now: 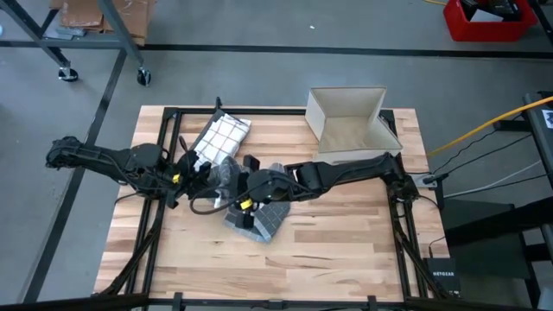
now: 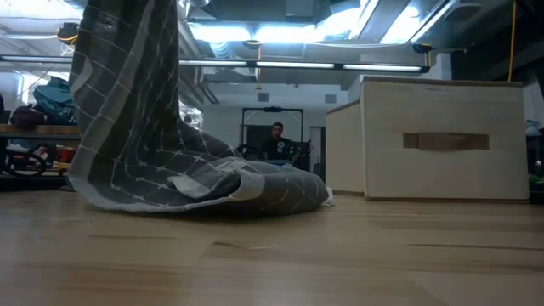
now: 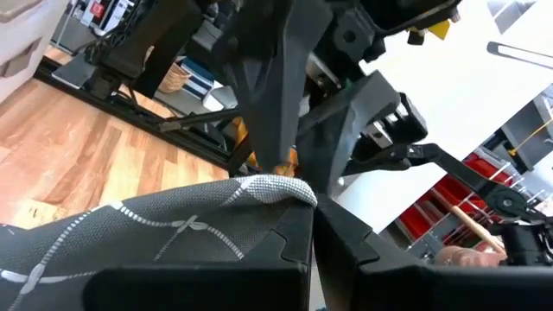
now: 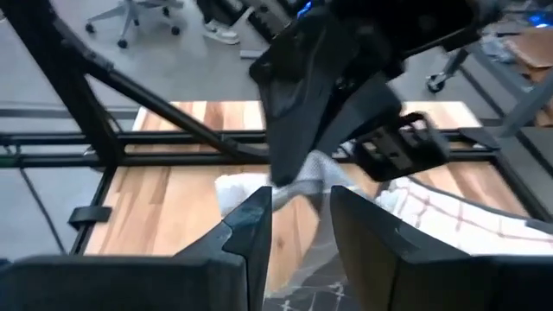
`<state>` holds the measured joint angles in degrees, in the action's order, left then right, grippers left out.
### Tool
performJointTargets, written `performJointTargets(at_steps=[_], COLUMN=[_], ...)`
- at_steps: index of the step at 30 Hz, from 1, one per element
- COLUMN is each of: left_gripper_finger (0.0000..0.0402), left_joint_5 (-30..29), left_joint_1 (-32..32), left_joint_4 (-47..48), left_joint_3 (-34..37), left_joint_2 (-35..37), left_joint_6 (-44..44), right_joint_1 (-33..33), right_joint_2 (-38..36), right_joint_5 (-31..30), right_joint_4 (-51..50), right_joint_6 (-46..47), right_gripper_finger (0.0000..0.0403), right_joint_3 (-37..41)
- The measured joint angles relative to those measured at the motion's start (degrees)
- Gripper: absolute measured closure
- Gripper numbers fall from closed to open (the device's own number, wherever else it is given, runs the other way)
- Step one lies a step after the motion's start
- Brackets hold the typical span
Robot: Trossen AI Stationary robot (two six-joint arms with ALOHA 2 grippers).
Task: Fold towel
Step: Fold the gray white kitchen towel
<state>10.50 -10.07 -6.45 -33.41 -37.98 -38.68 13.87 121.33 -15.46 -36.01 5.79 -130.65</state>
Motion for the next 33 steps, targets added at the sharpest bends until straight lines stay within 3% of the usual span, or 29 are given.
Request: performJointTargets(at_steps=[9, 22, 29, 33], left_gripper_finger=[0.0401, 0.0401, 0.0401, 0.0401], left_joint_5=[1.11, 3.79, 4.13, 4.24], left_joint_1=[-0.07, -0.07, -0.07, -0.09], left_joint_4=[-0.03, -0.14, -0.20, -0.03], left_joint_3=[0.00, 0.00, 0.00, 0.00], left_joint_2=[0.00, 0.03, 0.00, 0.00], left_joint_6=[-0.33, -1.86, -1.86, -1.86], right_joint_1=[0.00, 0.03, -0.04, -0.02], right_joint_2=[0.84, 0.84, 1.34, 2.34], right_joint_5=[0.41, -7.88, -7.28, -1.79], right_joint_4=[0.14, 2.17, 2.75, 2.74], right_joint_6=[0.47, 0.39, 2.13, 4.84], right_gripper_finger=[0.0278, 0.0278, 0.0278, 0.0278], right_joint_3=[0.02, 0.02, -0.02, 0.00])
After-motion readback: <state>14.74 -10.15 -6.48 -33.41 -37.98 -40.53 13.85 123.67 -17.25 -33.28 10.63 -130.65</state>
